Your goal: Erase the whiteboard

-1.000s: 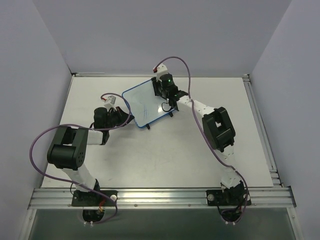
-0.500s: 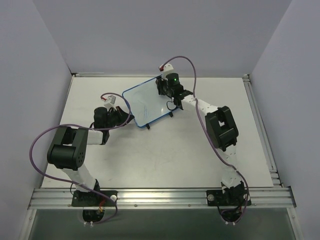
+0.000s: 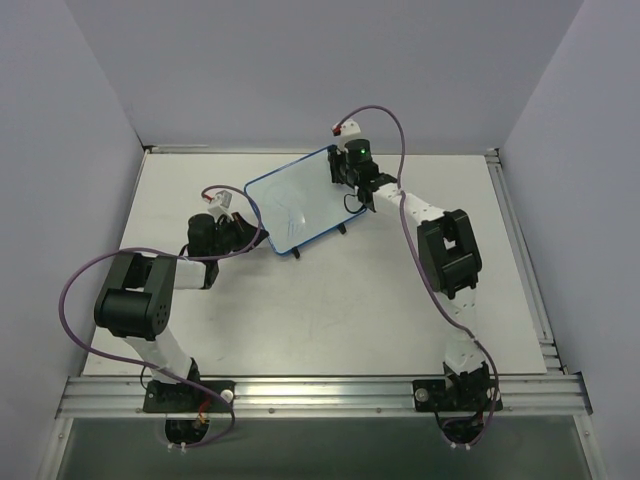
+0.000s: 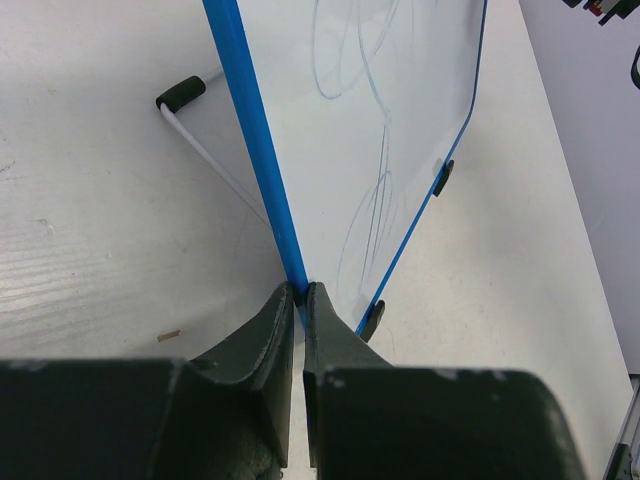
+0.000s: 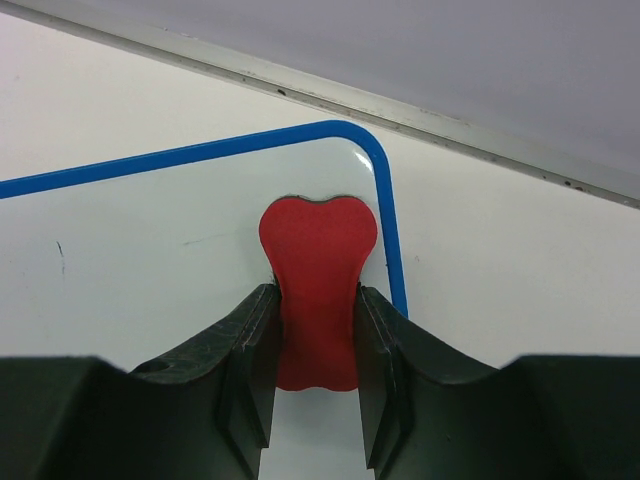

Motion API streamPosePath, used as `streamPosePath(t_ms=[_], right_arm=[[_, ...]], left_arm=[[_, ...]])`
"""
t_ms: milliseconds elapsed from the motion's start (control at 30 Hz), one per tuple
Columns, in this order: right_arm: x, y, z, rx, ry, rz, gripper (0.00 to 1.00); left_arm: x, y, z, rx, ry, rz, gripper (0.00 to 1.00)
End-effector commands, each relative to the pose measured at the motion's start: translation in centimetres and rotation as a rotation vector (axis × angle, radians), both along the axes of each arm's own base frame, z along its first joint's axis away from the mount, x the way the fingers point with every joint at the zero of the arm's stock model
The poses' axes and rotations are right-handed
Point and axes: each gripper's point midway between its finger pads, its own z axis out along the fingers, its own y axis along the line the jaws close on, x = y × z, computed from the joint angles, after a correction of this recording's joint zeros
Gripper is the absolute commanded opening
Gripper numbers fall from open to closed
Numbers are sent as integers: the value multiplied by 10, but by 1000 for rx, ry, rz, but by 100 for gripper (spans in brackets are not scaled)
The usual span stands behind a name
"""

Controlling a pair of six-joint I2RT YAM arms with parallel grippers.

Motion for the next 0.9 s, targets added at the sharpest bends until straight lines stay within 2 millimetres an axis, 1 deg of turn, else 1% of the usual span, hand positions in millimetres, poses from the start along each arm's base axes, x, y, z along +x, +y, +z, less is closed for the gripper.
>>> streamPosePath(t_ms=[0, 33, 67, 100, 167, 200, 300, 333, 400, 433, 533, 600, 633, 733, 767, 833, 867], right_arm=[[-15, 21, -23, -86, 54, 63, 5], [-18, 28, -24, -94, 55, 79, 5], [-19, 35, -21, -106, 44, 98, 5], [-27, 49, -23, -116, 45, 126, 5], [-32, 61, -22, -125, 42, 149, 5], [-40, 77, -22, -114, 46, 195, 5], [-50, 93, -23, -105, 54, 231, 5], [-56, 103, -23, -103, 54, 253, 5], [-64, 114, -25, -102, 61, 274, 5], [-71, 123, -24, -100, 56, 293, 5], [-80, 137, -23, -96, 56, 322, 5], [-75, 133, -18, -82, 44, 303, 5], [-71, 127, -20, -80, 49, 286, 5], [-61, 112, -16, -69, 50, 244, 5], [-55, 101, -19, -69, 55, 222, 5], [-49, 89, -18, -63, 58, 187, 5], [-43, 77, -20, -63, 62, 160, 5]], left_arm=[[7, -1, 14, 31, -61, -14, 2], [7, -1, 14, 30, -62, -14, 3], [7, -1, 15, 31, -64, -12, 2], [7, -2, 14, 30, -62, -15, 2], [7, -1, 15, 30, -62, -14, 2], [7, -1, 15, 31, -64, -12, 2], [7, -2, 15, 31, -62, -14, 2], [7, -2, 14, 31, -62, -14, 2], [7, -2, 15, 31, -64, -14, 2], [7, -3, 14, 31, -61, -17, 2], [7, -4, 14, 31, -62, -18, 2], [7, -4, 14, 32, -63, -19, 2], [6, -4, 15, 31, -62, -18, 2], [7, -3, 16, 31, -67, -15, 2], [7, -4, 17, 30, -69, -17, 2], [7, -4, 16, 31, -66, -17, 2], [7, -3, 17, 31, -67, -15, 2]])
